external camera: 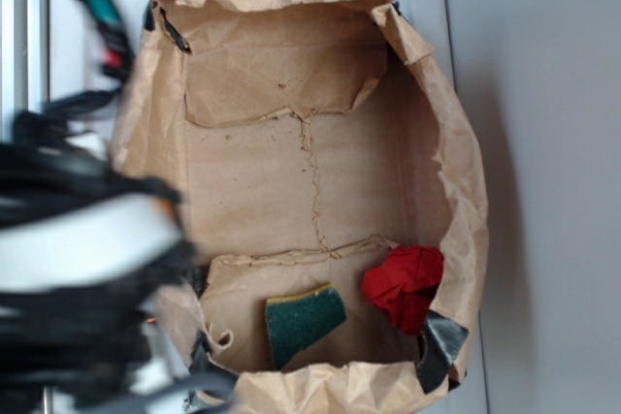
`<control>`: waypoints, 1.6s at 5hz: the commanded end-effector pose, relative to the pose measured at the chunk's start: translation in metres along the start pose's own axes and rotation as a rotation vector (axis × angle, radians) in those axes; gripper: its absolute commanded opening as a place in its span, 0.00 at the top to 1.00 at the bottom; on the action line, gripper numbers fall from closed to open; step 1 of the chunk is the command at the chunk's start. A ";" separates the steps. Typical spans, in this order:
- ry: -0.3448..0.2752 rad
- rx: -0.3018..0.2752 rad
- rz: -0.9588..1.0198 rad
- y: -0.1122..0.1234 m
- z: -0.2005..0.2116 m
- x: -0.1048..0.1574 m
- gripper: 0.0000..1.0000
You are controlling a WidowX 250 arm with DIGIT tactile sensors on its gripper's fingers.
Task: Grab the green sponge.
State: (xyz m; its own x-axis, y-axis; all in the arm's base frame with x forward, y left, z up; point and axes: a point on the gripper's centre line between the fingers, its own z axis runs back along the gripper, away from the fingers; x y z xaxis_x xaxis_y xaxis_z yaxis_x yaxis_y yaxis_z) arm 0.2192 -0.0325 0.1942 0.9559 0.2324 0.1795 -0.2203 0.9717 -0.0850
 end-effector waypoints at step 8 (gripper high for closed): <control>-0.108 -0.036 0.152 0.025 -0.036 0.039 0.00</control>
State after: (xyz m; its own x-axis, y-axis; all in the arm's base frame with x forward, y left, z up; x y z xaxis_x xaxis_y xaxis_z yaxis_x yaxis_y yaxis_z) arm 0.2552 -0.0106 0.1483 0.9110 0.3485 0.2206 -0.3256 0.9360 -0.1337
